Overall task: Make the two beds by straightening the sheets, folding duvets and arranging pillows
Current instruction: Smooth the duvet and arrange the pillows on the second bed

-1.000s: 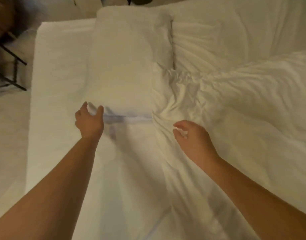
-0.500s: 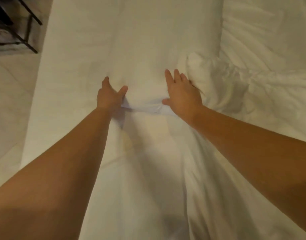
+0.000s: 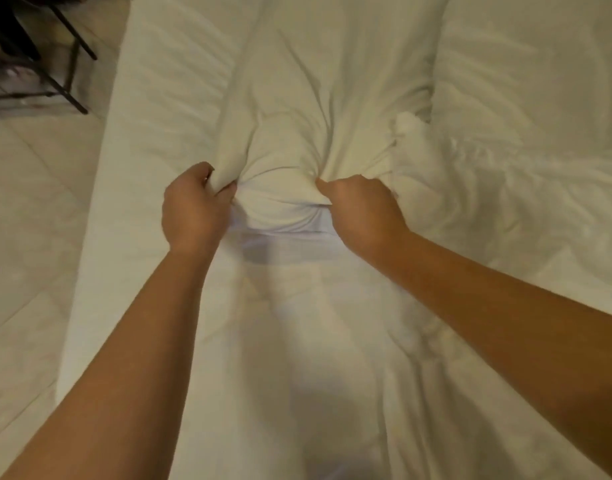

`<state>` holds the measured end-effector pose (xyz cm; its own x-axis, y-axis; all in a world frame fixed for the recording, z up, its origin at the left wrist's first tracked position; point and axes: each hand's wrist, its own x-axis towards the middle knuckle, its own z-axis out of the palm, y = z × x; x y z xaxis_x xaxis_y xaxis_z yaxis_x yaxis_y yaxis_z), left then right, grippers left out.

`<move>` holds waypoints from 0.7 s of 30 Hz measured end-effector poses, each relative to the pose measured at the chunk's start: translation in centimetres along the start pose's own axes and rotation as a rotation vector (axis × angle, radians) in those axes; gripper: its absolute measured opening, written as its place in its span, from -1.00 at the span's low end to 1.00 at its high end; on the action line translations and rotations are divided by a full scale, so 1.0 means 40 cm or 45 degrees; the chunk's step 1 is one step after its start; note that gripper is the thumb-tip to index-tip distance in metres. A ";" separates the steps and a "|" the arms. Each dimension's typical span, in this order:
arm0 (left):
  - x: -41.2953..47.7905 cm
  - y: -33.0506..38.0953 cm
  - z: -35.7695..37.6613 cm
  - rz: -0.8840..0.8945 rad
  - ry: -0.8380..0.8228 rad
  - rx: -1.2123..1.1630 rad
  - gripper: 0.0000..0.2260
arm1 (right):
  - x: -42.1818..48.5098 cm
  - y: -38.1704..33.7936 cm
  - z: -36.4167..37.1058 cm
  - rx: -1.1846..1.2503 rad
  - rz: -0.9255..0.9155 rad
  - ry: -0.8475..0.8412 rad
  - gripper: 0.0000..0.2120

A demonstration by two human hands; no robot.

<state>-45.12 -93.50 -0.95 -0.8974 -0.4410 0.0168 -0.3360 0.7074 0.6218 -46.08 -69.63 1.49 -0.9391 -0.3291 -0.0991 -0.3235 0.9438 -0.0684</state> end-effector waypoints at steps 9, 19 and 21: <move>-0.396 -0.191 -0.304 -0.327 -0.282 -0.001 -0.77 | -0.443 -0.262 -0.014 0.051 -0.240 -0.077 -0.48; -0.510 -0.282 -0.321 -0.527 -0.609 -0.043 -0.72 | -0.580 -0.233 0.073 0.084 -0.267 -0.177 -0.50; -0.479 -0.271 -0.310 -0.568 -0.597 -0.093 -0.73 | -0.576 -0.227 0.075 0.125 -0.260 -0.180 -0.51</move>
<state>-20.73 -99.58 1.68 -0.7112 -0.3840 -0.5888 -0.6998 0.4657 0.5417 -21.17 -70.73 1.42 -0.8276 -0.5203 -0.2107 -0.4855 0.8518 -0.1967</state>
